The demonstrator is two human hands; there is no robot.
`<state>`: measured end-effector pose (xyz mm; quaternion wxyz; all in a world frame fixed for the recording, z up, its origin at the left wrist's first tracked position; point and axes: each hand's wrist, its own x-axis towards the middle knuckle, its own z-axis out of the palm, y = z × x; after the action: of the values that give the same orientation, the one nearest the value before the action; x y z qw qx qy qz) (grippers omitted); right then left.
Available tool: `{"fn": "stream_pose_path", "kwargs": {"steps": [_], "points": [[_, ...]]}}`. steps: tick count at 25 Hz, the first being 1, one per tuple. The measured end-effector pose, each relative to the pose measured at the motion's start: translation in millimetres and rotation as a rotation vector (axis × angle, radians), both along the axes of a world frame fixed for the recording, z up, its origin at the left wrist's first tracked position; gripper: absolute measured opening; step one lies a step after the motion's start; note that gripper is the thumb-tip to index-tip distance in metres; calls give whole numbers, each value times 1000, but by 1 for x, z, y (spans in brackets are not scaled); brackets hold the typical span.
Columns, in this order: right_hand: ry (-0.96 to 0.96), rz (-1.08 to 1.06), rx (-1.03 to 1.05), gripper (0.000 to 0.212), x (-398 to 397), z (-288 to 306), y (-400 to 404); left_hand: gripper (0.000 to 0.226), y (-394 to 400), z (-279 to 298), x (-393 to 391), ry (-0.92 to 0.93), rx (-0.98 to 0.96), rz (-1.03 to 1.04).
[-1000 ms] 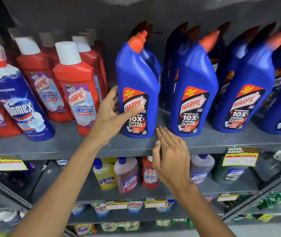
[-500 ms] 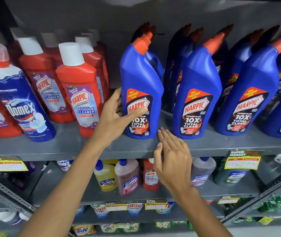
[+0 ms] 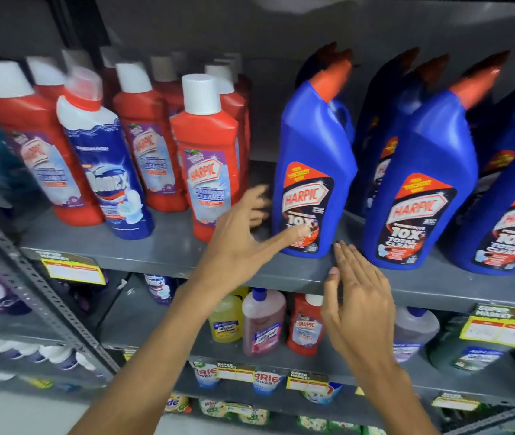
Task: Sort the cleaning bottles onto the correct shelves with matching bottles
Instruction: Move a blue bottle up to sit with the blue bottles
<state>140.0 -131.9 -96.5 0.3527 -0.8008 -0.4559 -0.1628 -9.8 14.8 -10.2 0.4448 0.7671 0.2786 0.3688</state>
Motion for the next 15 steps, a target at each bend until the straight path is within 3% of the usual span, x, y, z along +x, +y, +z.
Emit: {"fn": "stream_pose_path", "kwargs": {"steps": [1, 4, 6, 9, 11, 13, 15], "points": [[100, 9, 55, 49, -5, 2, -2, 78, -5, -4, -21, 21, 42, 43], [425, 112, 327, 45, -46, 16, -8, 37, -5, -11, -90, -49, 114, 205], [381, 265, 346, 41, -85, 28, 1, 22, 14, -11, -130, -131, 125, 426], [275, 546, 172, 43, -136, 40, 40, 20, 54, -10, -169, -212, 218, 678], [228, 606, 2, 52, -162, 47, 80, 27, 79, -9, -181, -164, 293, 724], [188, 578, -131, 56, -180, 49, 118, 41, 101, -5, -185, -117, 268, 645], [123, 514, -232, 56, -188, 45, 147, 51, 120, 1, -185, -127, 179, 426]]}}
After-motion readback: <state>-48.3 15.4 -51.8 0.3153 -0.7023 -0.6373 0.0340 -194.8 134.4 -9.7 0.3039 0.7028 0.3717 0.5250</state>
